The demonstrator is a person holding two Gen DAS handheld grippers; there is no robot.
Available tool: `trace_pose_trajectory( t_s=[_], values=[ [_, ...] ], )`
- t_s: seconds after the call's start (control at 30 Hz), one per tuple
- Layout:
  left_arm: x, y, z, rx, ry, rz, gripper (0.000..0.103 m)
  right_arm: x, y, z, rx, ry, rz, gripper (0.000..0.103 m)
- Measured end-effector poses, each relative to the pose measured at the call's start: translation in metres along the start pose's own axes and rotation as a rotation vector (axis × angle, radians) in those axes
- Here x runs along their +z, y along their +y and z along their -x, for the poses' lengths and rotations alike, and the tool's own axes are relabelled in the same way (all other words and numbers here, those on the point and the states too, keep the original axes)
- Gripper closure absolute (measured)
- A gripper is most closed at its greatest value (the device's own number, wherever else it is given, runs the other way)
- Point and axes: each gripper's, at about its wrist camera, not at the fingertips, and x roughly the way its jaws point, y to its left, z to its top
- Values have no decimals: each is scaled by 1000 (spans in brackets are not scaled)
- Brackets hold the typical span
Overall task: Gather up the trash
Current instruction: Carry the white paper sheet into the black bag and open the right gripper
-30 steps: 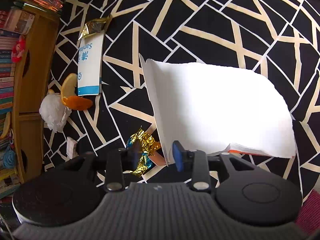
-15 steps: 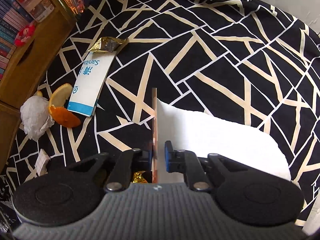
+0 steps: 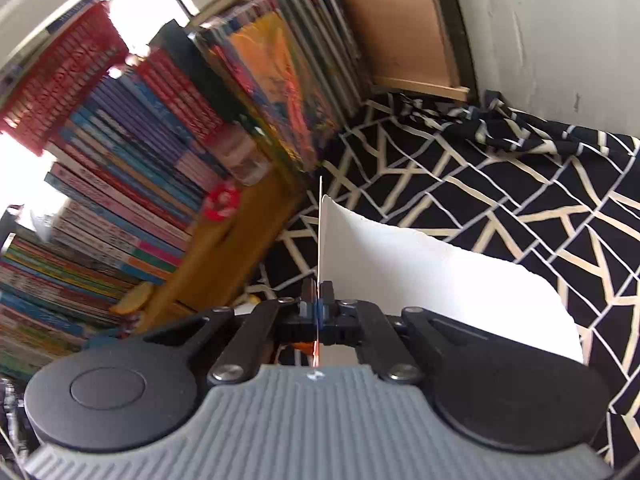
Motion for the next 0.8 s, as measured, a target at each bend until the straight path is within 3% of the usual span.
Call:
trace_pose_trajectory(
  t_s=[0.2, 0.37, 0.47, 0.63, 0.7, 0.8],
  values=[
    [0, 0, 0, -1, 0, 1, 52, 3, 39, 46, 312, -30, 12, 100],
    [0, 0, 0, -4, 0, 2, 52, 7, 89, 98, 604, 5, 72, 100],
    [0, 1, 0, -6, 0, 5, 52, 5, 120, 119, 818, 75, 88, 100],
    [0, 1, 0, -8, 0, 9, 52, -12, 166, 122, 1150, 290, 42, 99],
    [0, 1, 0, -9, 1, 9, 52, -23, 180, 114, 1201, 363, 33, 98],
    [0, 1, 1, -9, 0, 8, 52, -36, 196, 97, 1183, 447, 48, 96]
  ],
)
